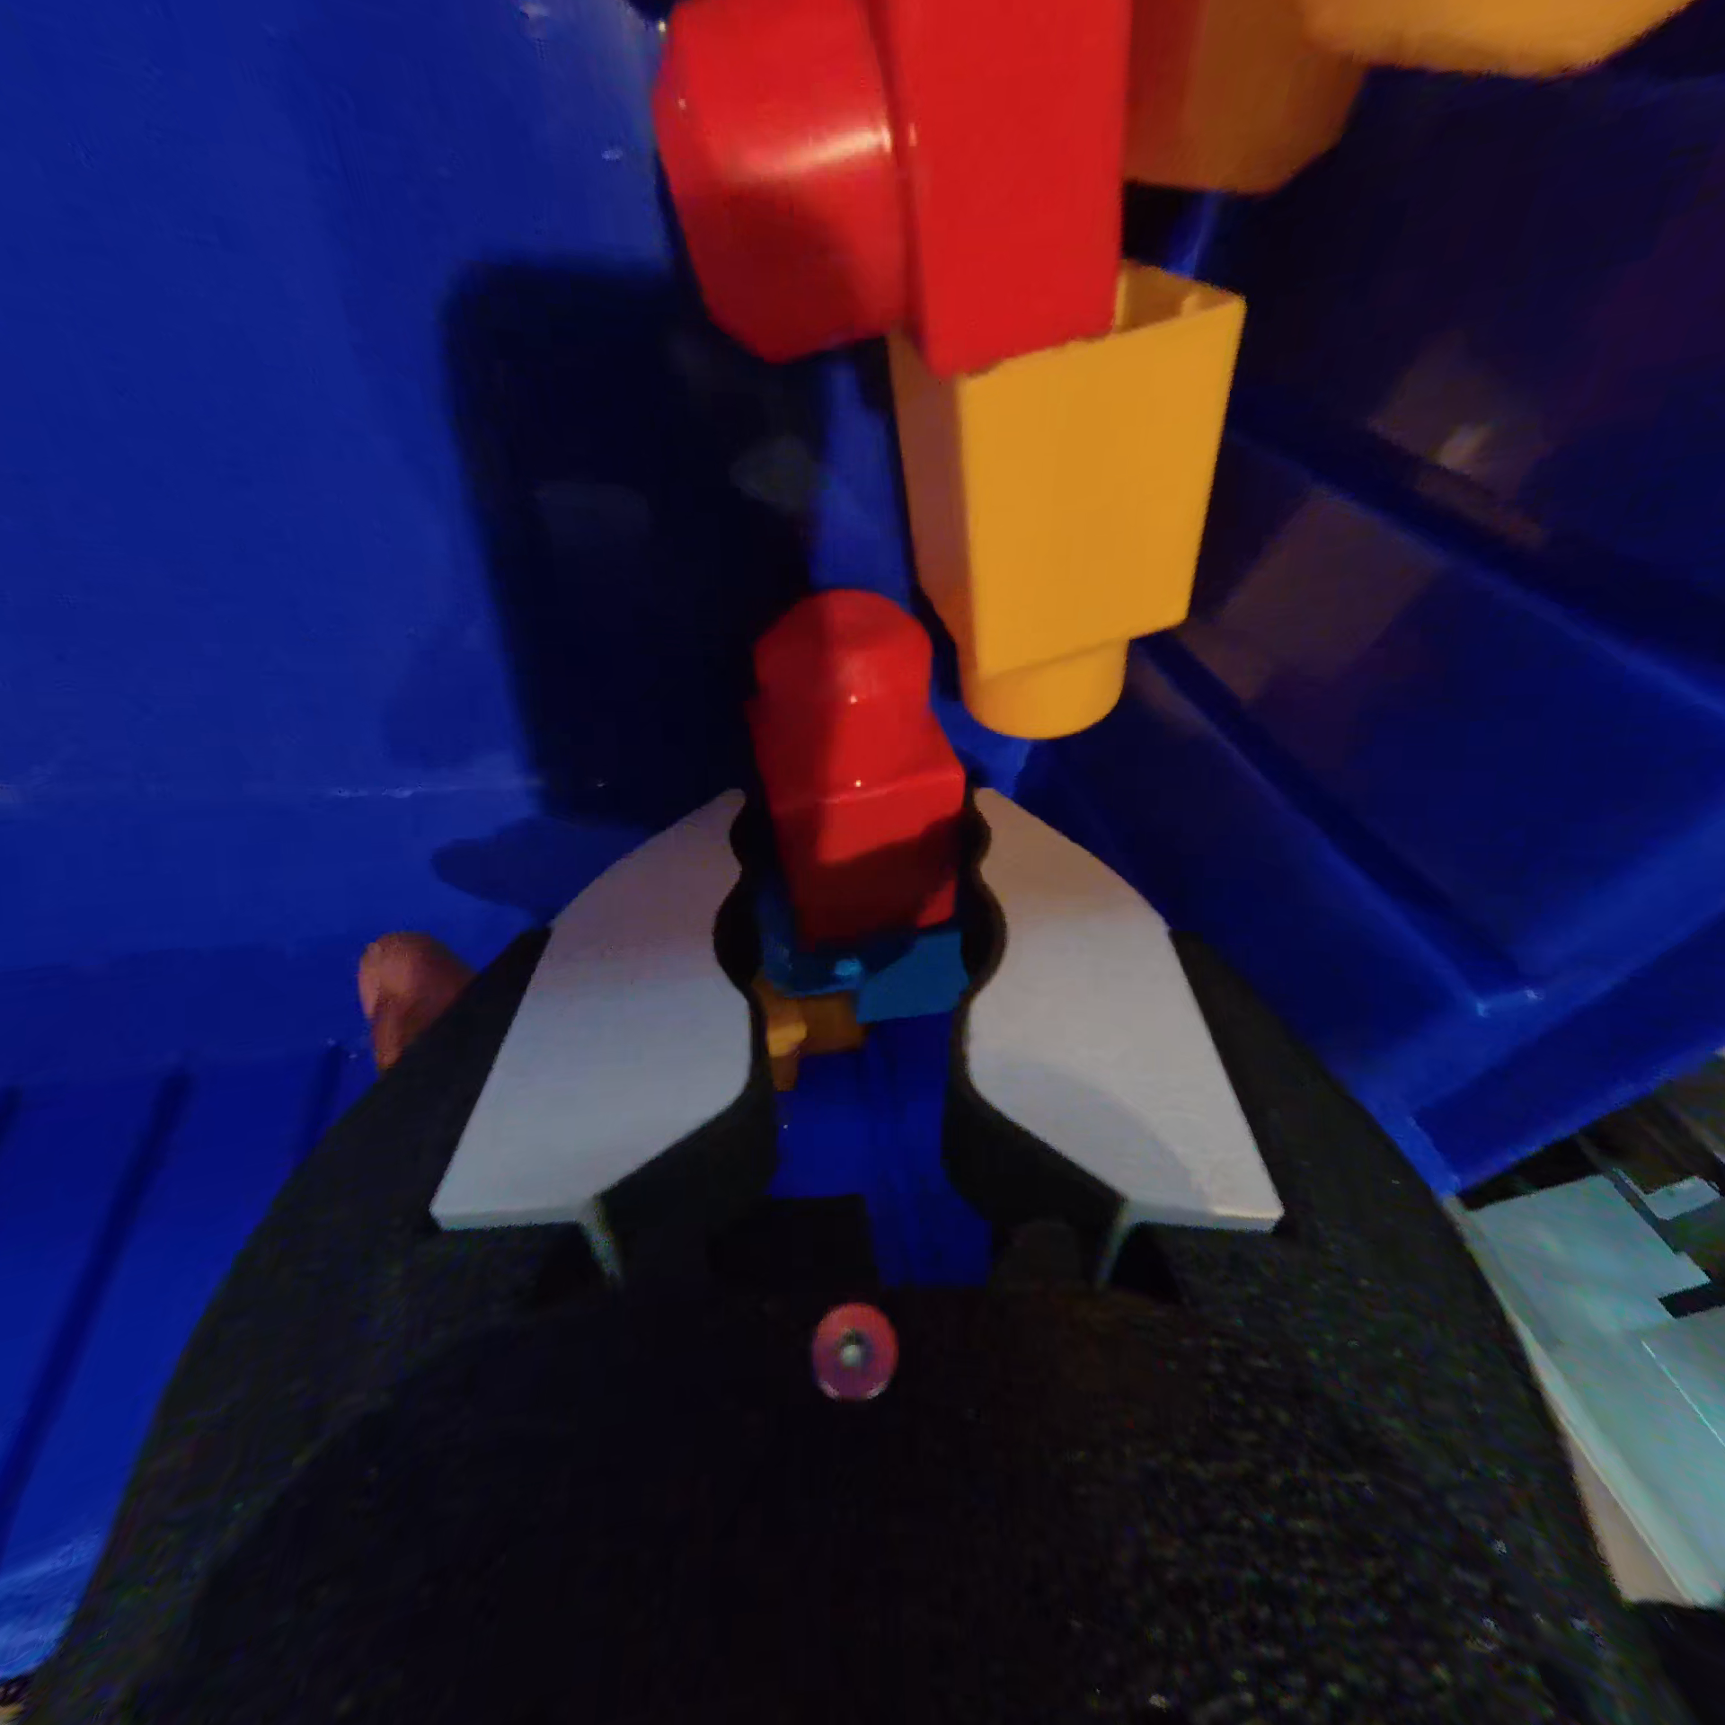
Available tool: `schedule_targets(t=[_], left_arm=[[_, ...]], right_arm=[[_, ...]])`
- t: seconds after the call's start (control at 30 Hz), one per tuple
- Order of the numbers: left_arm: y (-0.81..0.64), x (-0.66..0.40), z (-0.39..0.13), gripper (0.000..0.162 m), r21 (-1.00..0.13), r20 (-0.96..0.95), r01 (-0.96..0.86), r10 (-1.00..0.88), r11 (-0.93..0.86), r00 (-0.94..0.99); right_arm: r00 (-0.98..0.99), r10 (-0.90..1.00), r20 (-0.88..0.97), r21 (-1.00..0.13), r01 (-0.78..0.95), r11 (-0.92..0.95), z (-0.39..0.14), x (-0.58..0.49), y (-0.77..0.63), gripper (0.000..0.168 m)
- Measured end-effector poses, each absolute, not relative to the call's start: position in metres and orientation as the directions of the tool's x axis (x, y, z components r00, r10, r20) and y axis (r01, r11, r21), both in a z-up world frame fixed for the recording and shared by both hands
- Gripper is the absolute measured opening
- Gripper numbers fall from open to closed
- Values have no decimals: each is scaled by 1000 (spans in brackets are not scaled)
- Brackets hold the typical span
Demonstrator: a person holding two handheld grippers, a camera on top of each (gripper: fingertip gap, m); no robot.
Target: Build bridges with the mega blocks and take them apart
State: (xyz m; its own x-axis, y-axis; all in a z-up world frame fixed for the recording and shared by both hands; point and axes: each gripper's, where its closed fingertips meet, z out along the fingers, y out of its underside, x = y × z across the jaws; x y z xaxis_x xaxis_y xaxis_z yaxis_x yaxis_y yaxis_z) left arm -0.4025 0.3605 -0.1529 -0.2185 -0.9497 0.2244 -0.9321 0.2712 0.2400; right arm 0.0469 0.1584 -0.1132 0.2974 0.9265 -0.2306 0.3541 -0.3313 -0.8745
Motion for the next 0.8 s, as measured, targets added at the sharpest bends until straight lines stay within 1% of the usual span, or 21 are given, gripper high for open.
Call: schedule_targets(t=[0.1,0.17,0.23,0.27,0.3,0.37,0.43,0.47,0.53,0.6,0.7,0.8], left_arm=[[363,-402,-156,40,233,204,-922,-942,310,-265],[376,-396,-153,39,193,96,-931,-950,311,-298],[385,-389,-141,39,132,2,-959,-968,249,-251],[392,-381,-129,39,75,-78,-972,-970,223,-229],[395,-369,-114,39,-7,-143,-983,-973,183,-180],[385,-329,-74,39,-235,-246,-962,-966,135,-76],[346,-278,-33,38,-441,-281,-883,-959,162,-36],[321,-249,-16,38,-537,-284,-826,-959,170,-13],[267,-190,6,38,-706,-218,-698,-974,120,53],[216,-136,8,38,-820,-106,-570,-992,45,74],[164,-66,-25,38,-892,39,-448,-998,-57,48],[142,-12,-81,38,-897,95,-433,-995,-91,14]], right_arm=[[303,928,-219,-875,359,-324,-113,49,154,57],[305,928,-213,-882,349,-317,-110,51,151,57],[310,930,-200,-894,331,-303,-105,54,149,56],[313,930,-191,-900,324,-294,-102,55,149,56],[319,931,-179,-905,317,-283,-98,57,148,56],[336,930,-147,-919,302,-255,-90,61,148,56],[355,928,-115,-935,276,-222,-80,62,147,57],[364,926,-97,-943,264,-202,-74,62,146,57],[379,924,-56,-959,237,-155,-65,61,146,57],[389,920,-39,-973,194,-124,-57,58,145,57],[378,924,-51,-986,128,-106,-54,53,141,58],[328,940,-98,-986,92,-135,-56,49,130,58]])
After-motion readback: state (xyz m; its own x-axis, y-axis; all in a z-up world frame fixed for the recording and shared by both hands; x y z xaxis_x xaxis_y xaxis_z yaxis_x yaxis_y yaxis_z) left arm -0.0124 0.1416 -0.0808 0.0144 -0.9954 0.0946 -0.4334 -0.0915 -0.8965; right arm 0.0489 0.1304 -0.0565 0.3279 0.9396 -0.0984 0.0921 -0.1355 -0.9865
